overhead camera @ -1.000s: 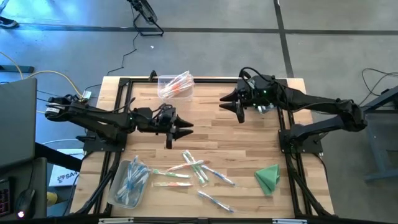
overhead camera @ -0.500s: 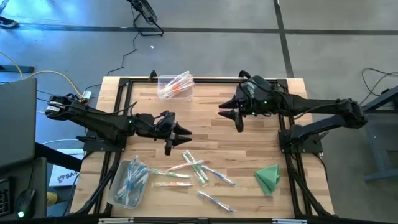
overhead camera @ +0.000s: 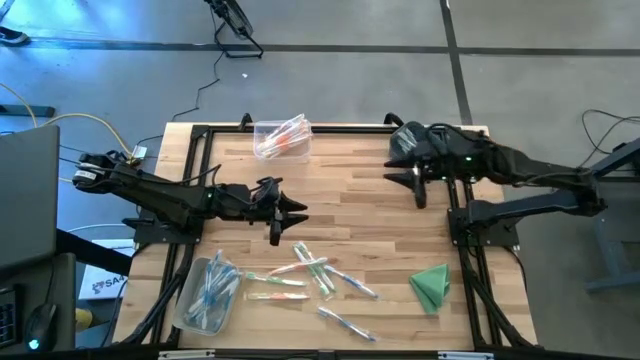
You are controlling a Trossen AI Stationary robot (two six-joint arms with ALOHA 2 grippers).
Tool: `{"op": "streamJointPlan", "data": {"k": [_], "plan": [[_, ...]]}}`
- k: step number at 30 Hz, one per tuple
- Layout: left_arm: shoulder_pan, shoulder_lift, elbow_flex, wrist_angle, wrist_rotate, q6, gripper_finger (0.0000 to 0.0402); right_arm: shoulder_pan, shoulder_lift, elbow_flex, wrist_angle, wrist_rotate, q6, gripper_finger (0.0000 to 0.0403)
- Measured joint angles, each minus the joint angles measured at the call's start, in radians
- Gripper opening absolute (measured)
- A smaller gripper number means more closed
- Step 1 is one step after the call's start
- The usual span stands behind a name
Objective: Pick & Place Toothbrushes
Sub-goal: Put the top orange toothbrush into the transparent bin
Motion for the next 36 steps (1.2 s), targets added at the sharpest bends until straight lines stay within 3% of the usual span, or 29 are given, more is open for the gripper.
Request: {"op": "streamJointPlan", "data": {"k": [7, 17, 26, 36], "plan": [[0.0, 0.001, 0.036, -0.085, -0.026, -0.021, 0.0142, 0.0, -0.184, -0.139, 0.003, 0.014, 0.021, 0.0136], [-0.016, 0.142, 0.306, -0.568, -0.035, -0.025, 0.0142, 0.0, -0.39, -0.381, 0.141, 0.012, 0.216, 0.0136], [-0.06, 0.296, 0.503, -0.953, -0.019, -0.115, 0.0142, 0.0, -0.421, -0.445, 0.152, 0.015, 0.286, 0.0136], [-0.059, 0.307, 0.515, -0.971, 0.01, -0.181, 0.0142, 0.0, -0.405, -0.445, 0.174, 0.005, 0.272, 0.0136]]}}
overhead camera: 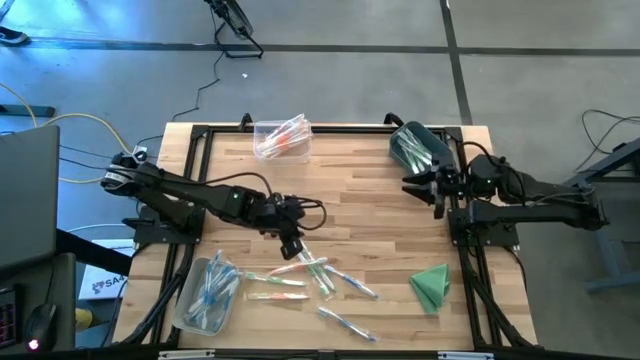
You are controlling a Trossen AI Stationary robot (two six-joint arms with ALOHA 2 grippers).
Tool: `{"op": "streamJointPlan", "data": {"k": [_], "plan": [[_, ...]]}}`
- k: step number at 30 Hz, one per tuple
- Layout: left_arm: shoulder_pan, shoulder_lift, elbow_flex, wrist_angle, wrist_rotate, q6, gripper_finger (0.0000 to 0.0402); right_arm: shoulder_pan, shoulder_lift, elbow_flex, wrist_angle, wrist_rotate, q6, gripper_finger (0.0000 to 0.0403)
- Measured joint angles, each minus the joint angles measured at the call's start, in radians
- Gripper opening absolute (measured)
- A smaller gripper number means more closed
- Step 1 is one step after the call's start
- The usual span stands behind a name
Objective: Pick & Place Toothbrushes
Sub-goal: Put the top orange toothbrush into the transparent bin
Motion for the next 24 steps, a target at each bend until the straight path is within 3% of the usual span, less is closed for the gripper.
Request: {"op": "streamJointPlan", "data": {"k": [24], "plan": [[-0.062, 0.0, -0.001, -0.067, 0.085, -0.102, 0.0142, 0.0, 0.006, 0.0, -0.003, 0.01, -0.036, 0.0136]]}}
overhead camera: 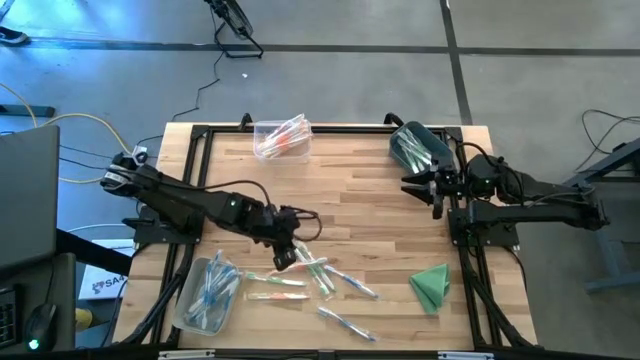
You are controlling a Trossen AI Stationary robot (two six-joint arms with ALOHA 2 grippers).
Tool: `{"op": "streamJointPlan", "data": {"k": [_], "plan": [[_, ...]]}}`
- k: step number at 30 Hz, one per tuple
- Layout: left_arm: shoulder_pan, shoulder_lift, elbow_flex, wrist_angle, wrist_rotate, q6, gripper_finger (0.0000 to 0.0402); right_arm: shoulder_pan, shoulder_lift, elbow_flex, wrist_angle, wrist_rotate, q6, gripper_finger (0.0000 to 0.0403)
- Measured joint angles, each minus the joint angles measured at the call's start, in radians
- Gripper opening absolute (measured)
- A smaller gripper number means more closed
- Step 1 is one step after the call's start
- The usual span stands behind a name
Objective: Pick & Place Toothbrushes
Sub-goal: Put the top orange toothbrush into the transparent bin
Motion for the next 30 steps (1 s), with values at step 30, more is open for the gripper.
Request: {"op": "streamJointPlan", "data": {"k": [30], "plan": [[-0.11, 0.131, -0.002, 0.013, 0.035, -0.137, 0.0101, 0.0, 0.0, 0.0, -0.004, 0.103, -0.08, 0.0136]]}}
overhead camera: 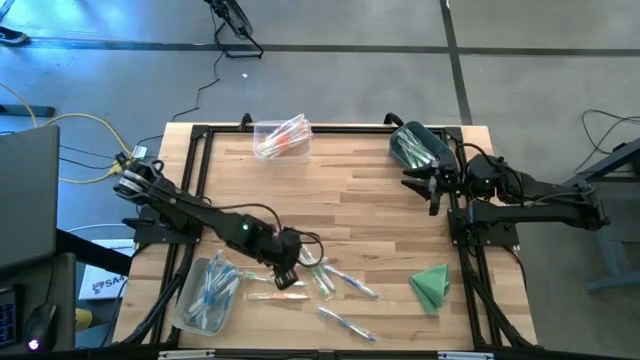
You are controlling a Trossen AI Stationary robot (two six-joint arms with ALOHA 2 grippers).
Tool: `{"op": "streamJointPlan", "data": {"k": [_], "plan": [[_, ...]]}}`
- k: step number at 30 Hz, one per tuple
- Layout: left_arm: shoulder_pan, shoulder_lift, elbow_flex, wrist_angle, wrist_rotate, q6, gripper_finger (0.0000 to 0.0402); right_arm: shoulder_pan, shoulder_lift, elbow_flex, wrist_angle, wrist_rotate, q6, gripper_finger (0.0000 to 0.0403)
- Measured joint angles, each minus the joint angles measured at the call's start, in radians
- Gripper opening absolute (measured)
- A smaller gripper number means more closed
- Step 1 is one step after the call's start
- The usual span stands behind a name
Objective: Pick & Place Toothbrushes
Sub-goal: Put the top orange toothbrush into the transparent bin
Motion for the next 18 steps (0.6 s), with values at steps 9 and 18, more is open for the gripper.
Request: {"op": "streamJointPlan", "data": {"k": [9, 18], "plan": [[0.002, 0.099, 0.002, 0.019, 0.004, -0.026, 0.0099, 0.0, 0.0, 0.0, -0.003, 0.009, -0.035, 0.0136], [-0.006, 0.151, 0.004, 0.044, -0.001, -0.053, 0.0099, 0.0, 0.002, 0.0, -0.012, 0.022, -0.063, 0.0136]]}}
